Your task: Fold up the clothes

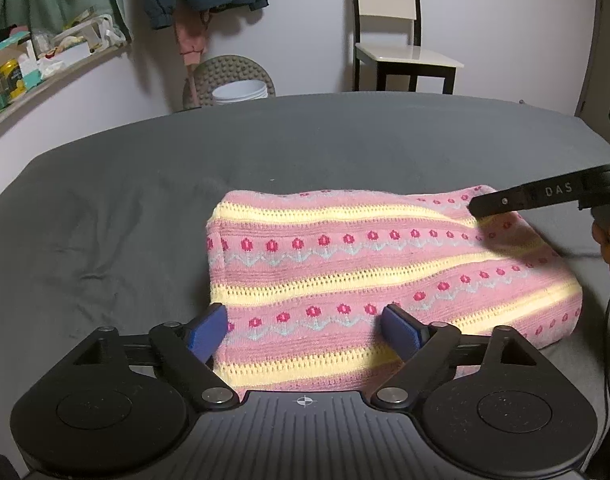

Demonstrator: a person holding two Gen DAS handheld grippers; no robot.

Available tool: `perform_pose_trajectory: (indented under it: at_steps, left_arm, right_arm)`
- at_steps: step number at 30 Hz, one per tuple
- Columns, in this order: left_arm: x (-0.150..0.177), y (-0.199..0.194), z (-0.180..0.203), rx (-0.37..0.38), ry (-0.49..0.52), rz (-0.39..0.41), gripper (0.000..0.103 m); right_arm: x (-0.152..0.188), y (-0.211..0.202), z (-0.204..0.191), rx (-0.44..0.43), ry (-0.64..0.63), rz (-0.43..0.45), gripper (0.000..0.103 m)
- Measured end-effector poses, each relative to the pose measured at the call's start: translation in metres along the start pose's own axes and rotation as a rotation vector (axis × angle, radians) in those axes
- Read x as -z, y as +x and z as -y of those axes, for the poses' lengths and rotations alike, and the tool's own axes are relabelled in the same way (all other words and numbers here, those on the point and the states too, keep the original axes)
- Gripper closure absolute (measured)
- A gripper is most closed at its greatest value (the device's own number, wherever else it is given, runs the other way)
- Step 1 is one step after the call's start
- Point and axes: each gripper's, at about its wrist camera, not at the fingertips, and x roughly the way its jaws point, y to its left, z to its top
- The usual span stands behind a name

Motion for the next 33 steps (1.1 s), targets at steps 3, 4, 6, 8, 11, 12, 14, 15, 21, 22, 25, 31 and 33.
perform_pose_trajectory:
  at_steps: [3,4,6,8,11,12,14,15,21,22,25,31,33]
  left_arm:
    - [0.001,0.000,0.000,0.004,-0.007,-0.004,0.016]
    - [0.002,0.001,-0.001,0.005,-0.007,-0.004,0.016]
    - [0.002,0.001,-0.001,0.006,-0.005,-0.004,0.016]
    - [0.003,0.002,-0.001,0.004,-0.007,-0.007,0.016]
    - [0.004,-0.001,-0.001,0.004,-0.004,0.001,0.016]
    - [0.004,-0.002,-0.001,0.003,-0.001,0.006,0.016]
    - [0.009,-0.008,0.002,-0.005,0.021,0.025,0.016]
    - [0.013,-0.011,0.004,-0.004,0.039,0.039,0.016]
    - [0.029,-0.035,0.014,0.005,0.146,0.156,0.016]
    - [0.031,-0.040,0.014,0.003,0.162,0.182,0.016]
    - [0.038,-0.050,0.016,0.024,0.196,0.237,0.016]
    - [0.048,-0.037,0.018,0.121,0.194,0.157,0.016]
    - [0.050,-0.028,0.019,0.115,0.189,0.106,0.016]
  right_arm:
    - [0.001,-0.005,-0.002,0.028,-0.026,0.013,0.081]
    - [0.002,-0.006,-0.002,0.039,-0.022,0.014,0.082]
    - [0.003,-0.003,0.000,0.046,-0.011,0.005,0.082]
    - [0.004,0.001,0.001,0.039,-0.025,-0.009,0.076]
    - [-0.001,-0.006,-0.007,0.065,-0.059,0.015,0.051]
    - [-0.003,-0.012,-0.014,0.073,-0.107,0.042,0.048]
    - [-0.010,-0.021,-0.036,0.059,-0.236,0.076,0.048]
    - [-0.014,-0.023,-0.050,0.029,-0.300,0.074,0.048]
    - [-0.048,0.013,-0.135,-0.212,-0.515,-0.039,0.043]
    - [-0.055,0.025,-0.149,-0.227,-0.534,-0.056,0.043]
    - [-0.077,0.062,-0.172,-0.251,-0.565,-0.146,0.043]
    - [-0.095,0.126,-0.176,-0.312,-0.510,-0.426,0.063]
    - [-0.092,0.138,-0.172,-0.301,-0.469,-0.473,0.076]
